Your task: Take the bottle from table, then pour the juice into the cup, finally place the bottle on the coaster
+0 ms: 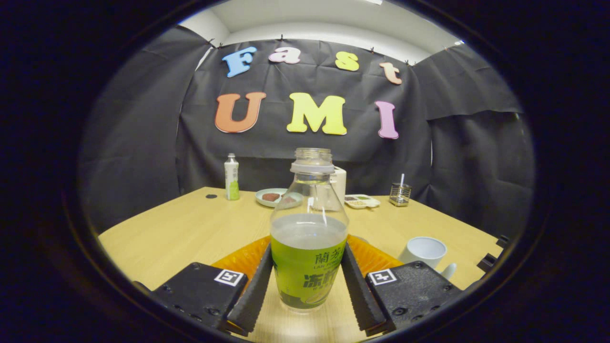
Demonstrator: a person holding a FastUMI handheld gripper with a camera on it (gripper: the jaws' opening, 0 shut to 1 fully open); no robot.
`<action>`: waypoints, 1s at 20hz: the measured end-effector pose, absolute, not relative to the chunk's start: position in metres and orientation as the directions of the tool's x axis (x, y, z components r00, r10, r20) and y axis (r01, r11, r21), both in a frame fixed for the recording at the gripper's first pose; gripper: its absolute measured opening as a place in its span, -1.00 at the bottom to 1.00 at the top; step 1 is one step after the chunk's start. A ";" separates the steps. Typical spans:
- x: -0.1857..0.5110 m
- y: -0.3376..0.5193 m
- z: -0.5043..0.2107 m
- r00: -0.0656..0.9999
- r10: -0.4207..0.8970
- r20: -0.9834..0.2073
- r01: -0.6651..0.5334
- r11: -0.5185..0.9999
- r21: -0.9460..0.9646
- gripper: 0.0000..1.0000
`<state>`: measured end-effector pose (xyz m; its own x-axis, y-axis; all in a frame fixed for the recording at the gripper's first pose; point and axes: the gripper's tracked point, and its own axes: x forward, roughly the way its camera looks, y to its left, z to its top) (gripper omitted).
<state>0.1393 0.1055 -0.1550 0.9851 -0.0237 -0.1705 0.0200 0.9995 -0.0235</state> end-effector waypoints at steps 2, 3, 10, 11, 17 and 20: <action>0.136 0.101 -0.145 0.985 -0.031 -0.168 0.029 0.999 -0.018 0.60; 0.134 0.100 -0.136 0.987 -0.034 -0.157 0.033 0.999 -0.011 0.62; 0.130 0.115 -0.103 0.989 0.059 -0.137 -0.039 0.989 0.143 0.61; 0.131 0.113 -0.101 0.988 0.055 -0.143 -0.032 0.987 0.155 0.61; 0.134 0.122 -0.089 0.978 0.121 -0.168 -0.066 0.952 0.299 0.60; 0.137 0.119 -0.082 0.975 0.146 -0.168 -0.069 0.916 0.395 0.60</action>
<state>0.1367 0.1188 -0.0822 0.9749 0.1458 -0.1685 -0.0688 0.9161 0.3949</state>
